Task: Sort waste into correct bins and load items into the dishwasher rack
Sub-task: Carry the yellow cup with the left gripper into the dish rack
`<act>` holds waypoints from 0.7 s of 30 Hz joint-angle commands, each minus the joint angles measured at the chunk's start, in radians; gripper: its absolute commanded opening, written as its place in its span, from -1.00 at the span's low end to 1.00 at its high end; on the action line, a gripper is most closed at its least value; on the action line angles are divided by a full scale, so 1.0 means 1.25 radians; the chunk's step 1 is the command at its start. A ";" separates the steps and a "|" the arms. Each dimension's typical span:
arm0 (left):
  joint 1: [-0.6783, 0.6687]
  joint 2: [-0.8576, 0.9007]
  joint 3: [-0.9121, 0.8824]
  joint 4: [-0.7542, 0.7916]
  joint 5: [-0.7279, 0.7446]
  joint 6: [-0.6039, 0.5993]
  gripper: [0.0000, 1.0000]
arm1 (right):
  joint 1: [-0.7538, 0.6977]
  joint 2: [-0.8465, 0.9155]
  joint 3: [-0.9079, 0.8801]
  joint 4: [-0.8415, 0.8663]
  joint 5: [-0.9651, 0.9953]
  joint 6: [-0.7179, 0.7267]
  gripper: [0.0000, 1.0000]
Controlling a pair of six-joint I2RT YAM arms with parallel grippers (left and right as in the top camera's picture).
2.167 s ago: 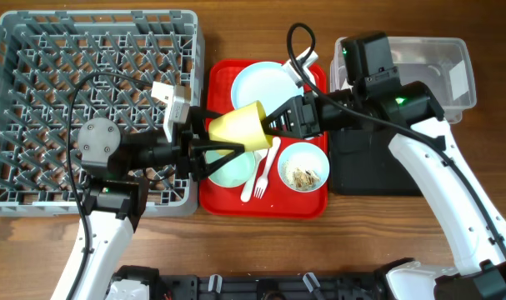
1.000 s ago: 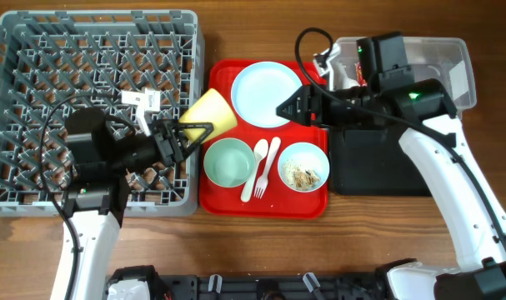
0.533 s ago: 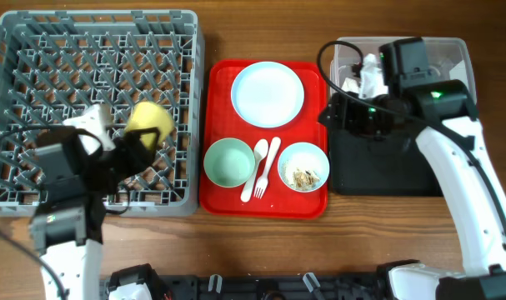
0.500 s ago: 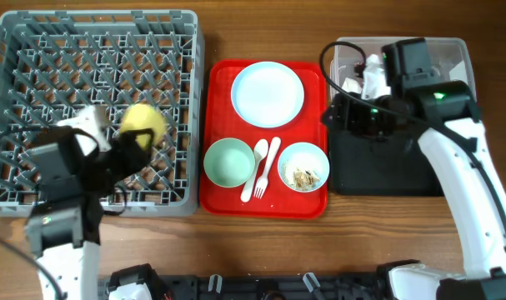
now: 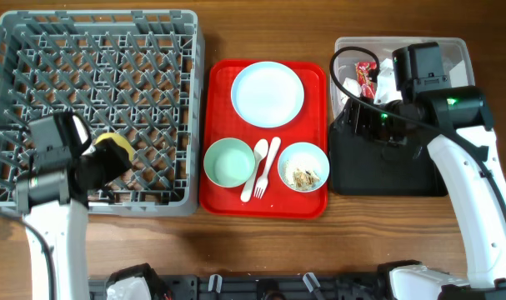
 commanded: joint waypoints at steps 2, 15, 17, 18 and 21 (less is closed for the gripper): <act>0.004 0.097 0.007 0.018 -0.016 0.015 -0.88 | -0.002 -0.009 0.005 -0.003 0.016 -0.013 0.33; 0.004 0.195 0.028 0.138 -0.017 0.016 1.00 | -0.002 -0.009 0.005 -0.025 0.015 -0.015 0.33; 0.004 0.190 0.053 0.138 -0.016 0.015 1.00 | -0.002 -0.009 0.005 -0.025 0.014 -0.015 0.33; 0.004 0.185 0.066 0.134 -0.016 0.015 1.00 | -0.002 -0.009 0.005 -0.025 0.014 -0.015 0.33; 0.003 0.160 0.090 0.114 -0.007 0.009 1.00 | -0.002 -0.009 0.005 -0.024 0.015 -0.015 0.34</act>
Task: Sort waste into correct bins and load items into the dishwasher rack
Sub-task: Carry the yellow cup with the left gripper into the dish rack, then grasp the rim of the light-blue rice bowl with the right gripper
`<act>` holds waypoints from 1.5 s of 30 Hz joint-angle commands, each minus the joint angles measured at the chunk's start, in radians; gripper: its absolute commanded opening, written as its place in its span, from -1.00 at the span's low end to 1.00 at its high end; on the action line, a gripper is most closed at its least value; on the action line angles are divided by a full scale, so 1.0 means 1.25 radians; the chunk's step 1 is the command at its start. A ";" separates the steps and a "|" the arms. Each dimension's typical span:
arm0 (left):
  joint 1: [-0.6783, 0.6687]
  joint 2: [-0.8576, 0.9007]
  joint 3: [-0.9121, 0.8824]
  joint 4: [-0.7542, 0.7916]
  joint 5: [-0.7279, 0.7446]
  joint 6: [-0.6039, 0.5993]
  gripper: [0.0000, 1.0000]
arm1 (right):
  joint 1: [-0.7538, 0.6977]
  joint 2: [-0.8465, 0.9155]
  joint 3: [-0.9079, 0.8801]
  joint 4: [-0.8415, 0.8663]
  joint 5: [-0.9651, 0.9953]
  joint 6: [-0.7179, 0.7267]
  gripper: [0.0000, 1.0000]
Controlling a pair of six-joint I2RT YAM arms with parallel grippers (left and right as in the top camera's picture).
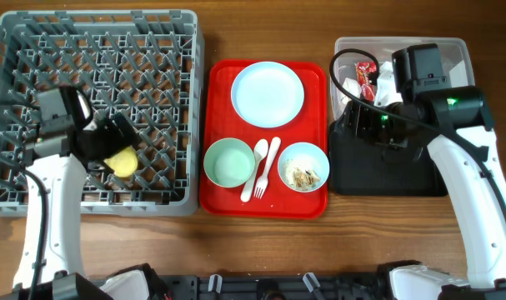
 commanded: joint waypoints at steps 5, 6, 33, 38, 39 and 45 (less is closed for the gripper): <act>-0.021 -0.109 0.044 -0.086 0.093 -0.002 1.00 | -0.002 -0.009 0.005 0.005 0.014 -0.015 0.33; -0.034 -0.122 0.044 -0.120 0.109 -0.002 1.00 | -0.001 -0.009 0.005 0.005 0.014 -0.015 0.34; -0.338 -0.120 0.032 -0.231 0.033 -0.037 1.00 | 0.410 0.189 -0.182 0.302 0.087 0.166 -0.17; -0.333 -0.120 0.032 -0.228 -0.050 -0.113 1.00 | 0.410 0.255 -0.182 0.306 0.127 0.218 -0.26; -0.327 -0.120 0.032 -0.224 -0.050 -0.113 1.00 | 0.410 0.260 -0.182 0.311 0.129 0.219 -0.26; -0.316 -0.120 0.032 -0.219 -0.050 -0.113 1.00 | 0.410 0.260 -0.182 0.326 0.132 0.222 -0.29</act>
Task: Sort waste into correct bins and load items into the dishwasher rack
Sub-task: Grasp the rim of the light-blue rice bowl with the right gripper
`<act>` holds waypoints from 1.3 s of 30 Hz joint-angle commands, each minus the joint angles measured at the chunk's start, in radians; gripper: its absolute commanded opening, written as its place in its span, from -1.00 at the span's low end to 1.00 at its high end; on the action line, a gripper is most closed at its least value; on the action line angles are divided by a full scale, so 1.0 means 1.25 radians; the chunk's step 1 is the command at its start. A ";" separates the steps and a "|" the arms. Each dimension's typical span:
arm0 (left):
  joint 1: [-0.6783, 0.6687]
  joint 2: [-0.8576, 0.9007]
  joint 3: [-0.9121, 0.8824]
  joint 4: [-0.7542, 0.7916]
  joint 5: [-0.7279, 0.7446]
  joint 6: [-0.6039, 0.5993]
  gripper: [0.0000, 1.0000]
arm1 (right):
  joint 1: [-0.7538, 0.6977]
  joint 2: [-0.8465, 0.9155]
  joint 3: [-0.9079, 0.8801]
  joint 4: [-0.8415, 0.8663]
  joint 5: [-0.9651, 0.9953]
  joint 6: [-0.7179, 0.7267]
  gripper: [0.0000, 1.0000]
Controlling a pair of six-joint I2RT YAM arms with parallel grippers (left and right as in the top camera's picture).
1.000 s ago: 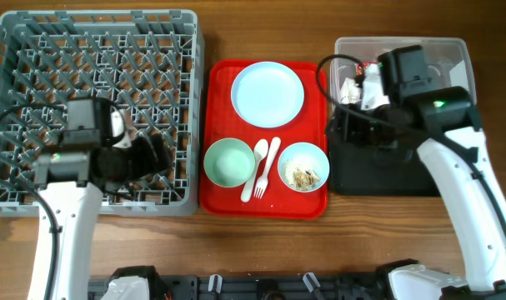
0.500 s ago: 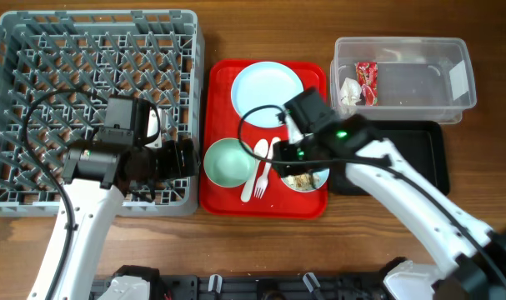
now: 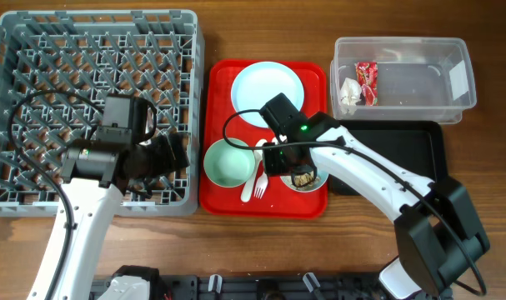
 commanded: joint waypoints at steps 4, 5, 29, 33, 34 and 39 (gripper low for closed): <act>0.005 0.004 -0.002 0.002 -0.020 -0.017 1.00 | 0.003 0.012 -0.009 -0.007 0.057 0.041 -0.33; 0.005 0.004 -0.002 0.002 -0.020 -0.017 1.00 | 0.003 0.013 -0.013 -0.004 0.057 0.042 -0.34; 0.005 0.004 -0.002 0.002 -0.020 -0.017 1.00 | 0.003 0.062 -0.052 0.027 0.075 0.079 -0.82; 0.005 0.004 -0.002 0.002 -0.020 -0.017 1.00 | 0.003 0.062 -0.052 0.029 0.074 0.079 -0.91; 0.005 0.004 -0.002 0.002 -0.020 -0.017 1.00 | 0.003 0.061 -0.052 0.028 0.067 0.079 -0.91; 0.005 0.004 -0.002 0.002 -0.020 -0.017 1.00 | 0.002 0.041 -0.024 -0.001 0.054 0.078 -0.92</act>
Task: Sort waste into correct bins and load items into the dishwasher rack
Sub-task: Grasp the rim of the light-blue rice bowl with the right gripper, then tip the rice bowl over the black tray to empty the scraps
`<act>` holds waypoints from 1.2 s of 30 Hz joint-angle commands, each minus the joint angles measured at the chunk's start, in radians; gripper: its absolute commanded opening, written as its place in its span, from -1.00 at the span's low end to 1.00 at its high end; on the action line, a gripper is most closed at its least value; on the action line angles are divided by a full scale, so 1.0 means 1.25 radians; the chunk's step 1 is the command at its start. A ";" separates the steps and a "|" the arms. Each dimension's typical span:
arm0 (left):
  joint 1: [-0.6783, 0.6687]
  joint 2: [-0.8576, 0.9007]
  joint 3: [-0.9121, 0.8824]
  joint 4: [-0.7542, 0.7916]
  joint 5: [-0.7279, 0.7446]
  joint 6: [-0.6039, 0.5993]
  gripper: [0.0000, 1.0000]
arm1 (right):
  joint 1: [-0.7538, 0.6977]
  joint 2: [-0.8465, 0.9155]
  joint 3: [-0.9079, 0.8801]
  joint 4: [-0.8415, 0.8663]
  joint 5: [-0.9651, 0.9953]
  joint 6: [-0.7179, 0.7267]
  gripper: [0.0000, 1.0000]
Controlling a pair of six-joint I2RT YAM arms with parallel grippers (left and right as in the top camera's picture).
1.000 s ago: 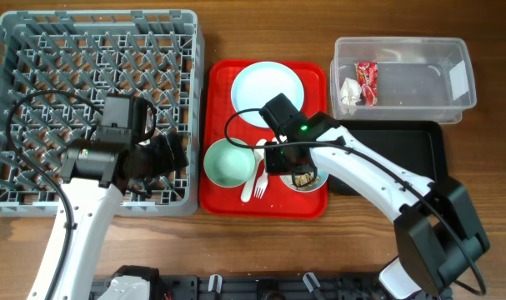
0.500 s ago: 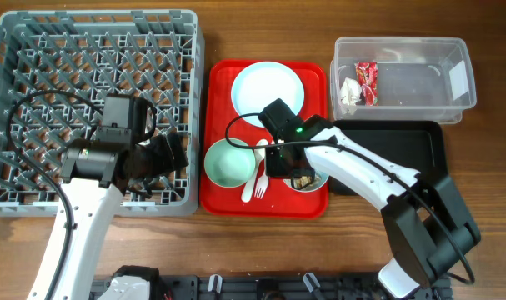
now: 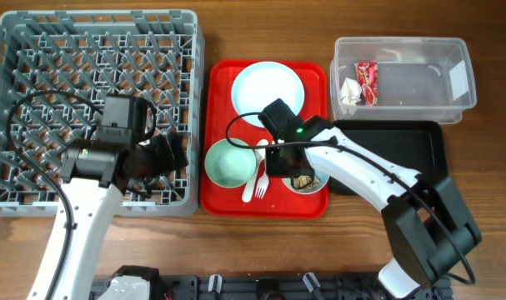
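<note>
A red tray [image 3: 221,83] holds a pale blue plate [image 3: 268,93], a green bowl [image 3: 227,164], a white spoon and fork [image 3: 258,177] and a small white bowl with food scraps [image 3: 309,180]. My right gripper [image 3: 283,161] sits over the left rim of the small bowl, and its jaws are hidden under the wrist. My left gripper [image 3: 174,153] is low at the right edge of the grey dishwasher rack [image 3: 36,50], close to the tray. I cannot see what, if anything, is between its fingers.
At the back right stands a clear plastic bin [image 3: 419,71] with a red wrapper and crumpled paper [image 3: 358,83] in it. In front of it lies a black bin [image 3: 407,154], partly crossed by my right arm.
My right gripper has shifted slightly toward the front and right, staying on the small bowl's left rim. The left arm and everything on the tray look unchanged.
My left gripper held a yellow thing at the rack's front left while my right gripper stood over the bins. The yellow thing then sat further into the rack. Later the left gripper was at the rack's right edge, the yellow thing unseen, and my right gripper was at the scrap bowl, where it remains.
</note>
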 commanded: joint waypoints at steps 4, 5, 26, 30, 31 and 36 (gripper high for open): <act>0.004 0.004 -0.002 0.002 -0.013 -0.008 1.00 | -0.015 -0.067 0.053 -0.072 0.003 0.015 -0.91; 0.004 0.004 -0.002 0.002 -0.013 -0.008 1.00 | -0.023 -0.087 0.063 -0.086 0.003 0.015 -0.91; 0.004 0.004 -0.002 0.002 -0.014 -0.007 1.00 | -0.430 -0.290 0.052 -0.128 -0.398 -0.242 -0.91; 0.004 0.004 -0.002 0.002 -0.013 -0.007 1.00 | -0.533 -0.275 0.013 -0.116 -0.543 -0.293 -0.91; 0.004 0.004 -0.002 0.002 -0.014 -0.007 1.00 | -0.565 -0.267 0.002 -0.116 -0.587 -0.317 -0.91; 0.004 0.004 -0.002 0.002 -0.014 -0.007 1.00 | -0.670 -0.221 -0.051 -0.118 -0.732 -0.369 -0.91</act>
